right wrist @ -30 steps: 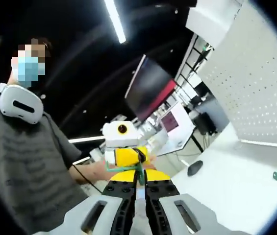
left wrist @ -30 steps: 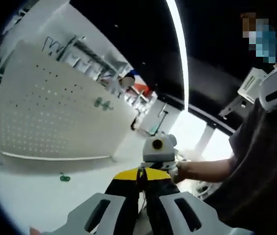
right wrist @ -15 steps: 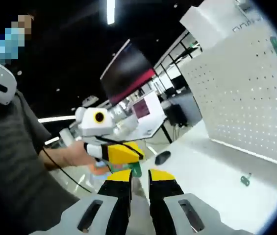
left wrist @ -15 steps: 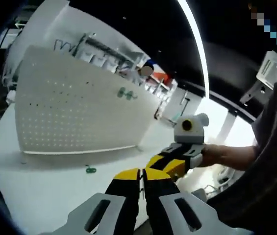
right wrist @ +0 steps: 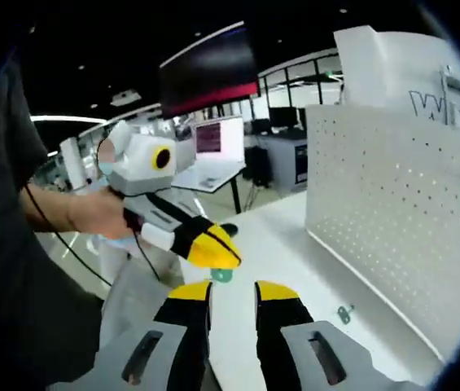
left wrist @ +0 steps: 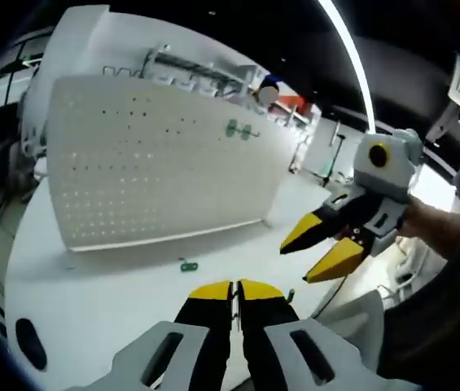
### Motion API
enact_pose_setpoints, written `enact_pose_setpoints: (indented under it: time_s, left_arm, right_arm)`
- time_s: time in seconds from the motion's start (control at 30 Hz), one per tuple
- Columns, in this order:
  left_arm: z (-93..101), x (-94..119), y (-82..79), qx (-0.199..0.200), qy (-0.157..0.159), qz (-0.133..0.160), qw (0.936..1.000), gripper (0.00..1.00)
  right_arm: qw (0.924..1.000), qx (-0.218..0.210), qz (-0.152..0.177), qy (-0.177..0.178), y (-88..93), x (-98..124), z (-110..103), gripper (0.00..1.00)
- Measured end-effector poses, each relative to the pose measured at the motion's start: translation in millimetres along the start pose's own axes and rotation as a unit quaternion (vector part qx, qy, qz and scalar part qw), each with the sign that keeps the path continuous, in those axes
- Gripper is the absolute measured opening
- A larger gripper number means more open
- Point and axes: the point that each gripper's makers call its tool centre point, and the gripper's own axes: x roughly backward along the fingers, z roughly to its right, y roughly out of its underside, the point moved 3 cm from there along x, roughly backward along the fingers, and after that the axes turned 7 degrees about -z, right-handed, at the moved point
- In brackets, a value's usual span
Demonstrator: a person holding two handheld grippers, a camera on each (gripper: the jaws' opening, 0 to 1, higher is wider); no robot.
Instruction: Insert the hook assembly into the mounting plate slot until the hook locks in place.
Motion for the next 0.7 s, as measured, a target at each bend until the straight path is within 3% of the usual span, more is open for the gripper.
enact_pose_setpoints:
  time_s: [0.17,0.27,0.4,0.53,0.7]
  left_arm:
    - [-13.1,-1,3.6,0.063,-0.033,-0.006,0.9975,0.02]
    - [-15.0,1,2.7,0.086,-0.03,0.005,0.9959,0.02]
    - [-15.1,2,2.6,0.086,-0.035,0.007,0.9957,0.02]
    - [-11.2,2,0.3,0.107,-0.022,0.019,0.9938,0.02]
    - [-4.8,0,-3.2,0.119,-0.008,0.028,0.9925,0.02]
  right_arm:
    - [0.9989,0.033,-0.021,0.026,-1.9,-3,-6,0.19]
    - [0.9987,0.034,-0.024,0.029,-2.0,-8,-12,0.17]
    - [0.9973,0.047,-0.038,0.04,0.9,-13,-14,0.16]
    - [0.9993,0.012,-0.021,0.027,-2.2,-15,-15,0.15]
    - [0.9986,0.025,-0.025,0.04,-1.9,-18,-11,0.13]
